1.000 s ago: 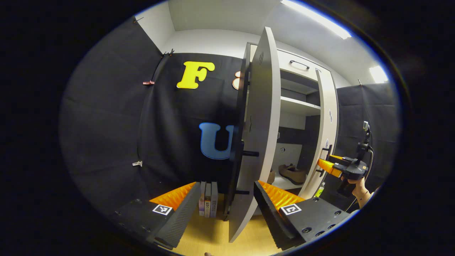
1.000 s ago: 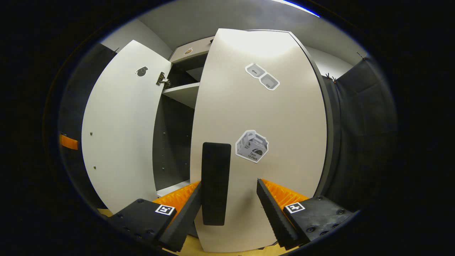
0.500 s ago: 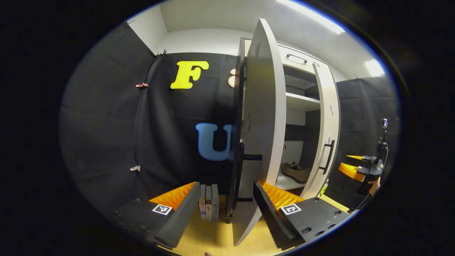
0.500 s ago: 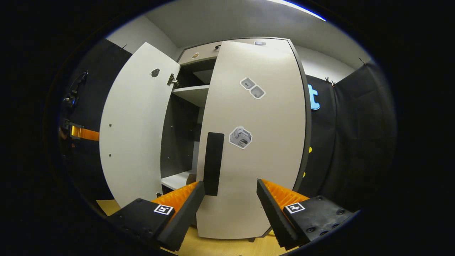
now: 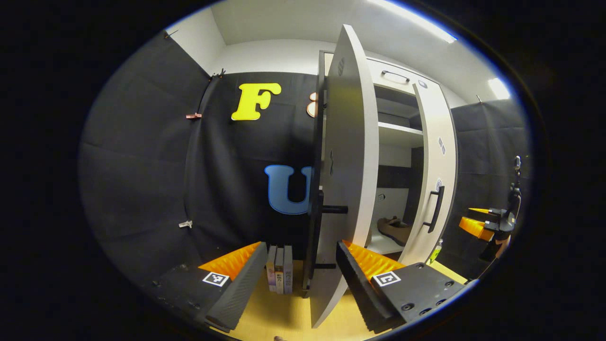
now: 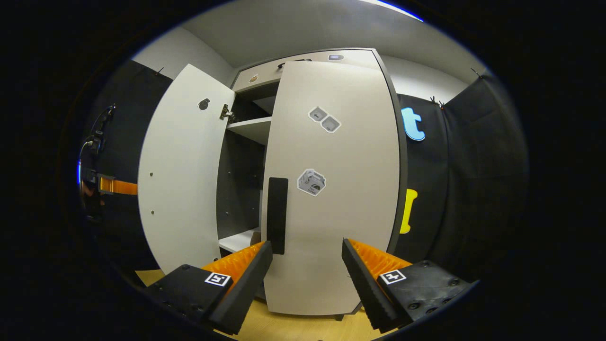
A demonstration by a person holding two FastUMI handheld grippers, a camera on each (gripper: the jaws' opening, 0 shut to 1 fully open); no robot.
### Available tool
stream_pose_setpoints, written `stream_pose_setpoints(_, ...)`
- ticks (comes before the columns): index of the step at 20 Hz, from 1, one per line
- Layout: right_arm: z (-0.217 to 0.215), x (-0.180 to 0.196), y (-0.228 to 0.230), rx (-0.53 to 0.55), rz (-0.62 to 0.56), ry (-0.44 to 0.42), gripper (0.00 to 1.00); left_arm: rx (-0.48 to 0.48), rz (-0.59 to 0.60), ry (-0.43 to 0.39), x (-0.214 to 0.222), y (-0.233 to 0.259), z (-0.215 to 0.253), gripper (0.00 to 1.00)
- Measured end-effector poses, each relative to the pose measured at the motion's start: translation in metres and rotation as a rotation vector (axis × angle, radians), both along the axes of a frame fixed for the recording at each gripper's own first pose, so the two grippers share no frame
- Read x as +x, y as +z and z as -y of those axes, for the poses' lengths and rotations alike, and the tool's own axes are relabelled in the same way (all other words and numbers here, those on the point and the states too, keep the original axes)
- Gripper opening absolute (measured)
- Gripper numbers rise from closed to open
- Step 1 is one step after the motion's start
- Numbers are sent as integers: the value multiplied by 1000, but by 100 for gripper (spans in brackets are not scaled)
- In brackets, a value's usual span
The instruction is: Grab one shoe with the right hand and put it into the shoe cabinet, grab the other shoe with the left hand and put it into the shoe cabinet; then close the right door with the right hand and the left door with the left hand.
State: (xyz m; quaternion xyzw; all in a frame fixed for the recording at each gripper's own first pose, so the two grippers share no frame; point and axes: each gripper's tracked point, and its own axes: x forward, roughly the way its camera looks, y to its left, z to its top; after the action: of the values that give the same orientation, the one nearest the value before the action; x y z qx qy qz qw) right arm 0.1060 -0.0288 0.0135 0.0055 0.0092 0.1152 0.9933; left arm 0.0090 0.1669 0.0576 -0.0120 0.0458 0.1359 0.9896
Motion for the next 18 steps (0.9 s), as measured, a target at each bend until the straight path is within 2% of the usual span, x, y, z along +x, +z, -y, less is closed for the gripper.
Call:
stream_pose_setpoints(6,0,7,0,9,-5,40,98,-54,15,-57,15,-3,34,94)
stream_pose_setpoints(12,5,12,0,20,-6,72,98,-33,14,-141,48,-4,85,94)
stream_pose_setpoints(15,11,13,4,26,1,74,98,-18,21,-154,73,-6,104,95)
stream_pose_setpoints(18,19,11,9,36,13,67,98,1,22,-213,89,-4,135,95)
